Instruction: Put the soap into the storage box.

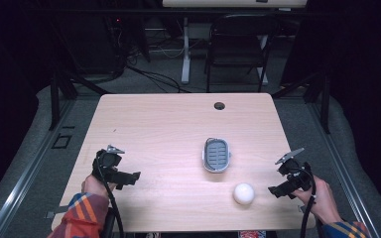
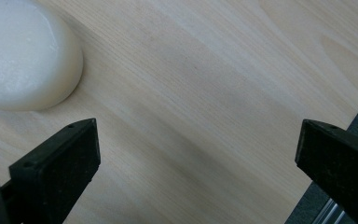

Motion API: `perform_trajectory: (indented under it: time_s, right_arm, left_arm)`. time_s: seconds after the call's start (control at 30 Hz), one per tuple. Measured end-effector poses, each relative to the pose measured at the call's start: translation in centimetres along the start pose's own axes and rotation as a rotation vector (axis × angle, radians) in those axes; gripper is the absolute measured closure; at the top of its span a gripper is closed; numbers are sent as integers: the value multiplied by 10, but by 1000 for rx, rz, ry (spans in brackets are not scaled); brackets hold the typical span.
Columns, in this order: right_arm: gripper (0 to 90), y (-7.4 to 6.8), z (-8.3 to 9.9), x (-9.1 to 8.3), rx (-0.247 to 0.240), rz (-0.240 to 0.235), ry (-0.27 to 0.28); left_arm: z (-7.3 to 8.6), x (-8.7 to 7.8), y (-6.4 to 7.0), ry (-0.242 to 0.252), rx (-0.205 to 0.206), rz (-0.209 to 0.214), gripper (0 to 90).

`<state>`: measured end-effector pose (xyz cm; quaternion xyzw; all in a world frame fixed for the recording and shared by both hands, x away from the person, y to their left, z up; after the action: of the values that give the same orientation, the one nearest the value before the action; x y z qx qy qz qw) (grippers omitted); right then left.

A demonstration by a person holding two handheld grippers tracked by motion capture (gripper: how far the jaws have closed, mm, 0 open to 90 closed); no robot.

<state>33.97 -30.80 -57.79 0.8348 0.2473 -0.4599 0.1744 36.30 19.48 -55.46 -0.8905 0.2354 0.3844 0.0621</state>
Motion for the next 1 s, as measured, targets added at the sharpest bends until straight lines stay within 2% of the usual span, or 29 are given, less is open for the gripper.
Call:
perform_trajectory:
  time_s: [0.3, 0.47, 0.57, 0.67, 0.8, 0.83, 0.87, 0.9, 0.93, 0.97, 1.0]
  right_arm:
    - [0, 1, 3, 4, -18, 0, -53]
    - [0, -2, 5, 8, -37, -28, -92]
    - [0, -2, 4, 8, -44, -31, -94]
    - [0, -4, 4, 11, -50, -33, -120]
    - [0, -5, 3, 10, -50, -23, -128]
    - [0, -6, 3, 12, -37, -21, -108]
    - [0, -7, 2, 10, -54, -21, -124]
    - [0, -8, 2, 12, -45, -20, -104]
    - [0, -8, 1, 9, -76, -24, -138]
    - [0, -11, 0, 11, -53, -10, -111]
    - [0, -13, -1, 11, -54, -23, -109]
  left_arm:
    - [0, 3, 1, -7, 6, 19, 0]
    - [-1, 5, 3, -18, 24, 27, 0]
    - [-1, 5, 3, -16, 16, 26, 0]
    - [-2, 5, 3, -6, 18, 21, 0]
    - [-2, 6, 3, -13, 24, 20, 0]
    - [-2, 6, 3, -11, 24, 21, 0]
    - [-2, 5, 3, -11, 21, 20, 0]
    - [-2, 5, 3, -11, 21, 20, 0]
    - [-2, 5, 4, -8, 31, 20, 0]
    - [-3, 4, 4, -6, 32, 18, 0]
    - [-3, 4, 4, -4, 34, 17, 0]
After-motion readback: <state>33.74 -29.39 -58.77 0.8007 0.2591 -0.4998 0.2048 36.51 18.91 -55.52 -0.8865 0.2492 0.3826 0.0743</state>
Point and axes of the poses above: each handheld gripper's, and its own axes: x roughly forward along the jaws, z roughly out of its underside, y roughly to its right, the point moved 7 cm from there along x, roughly forward along the jaws, and after that the axes turned 10 degrees about y, right-handed, at the moved point
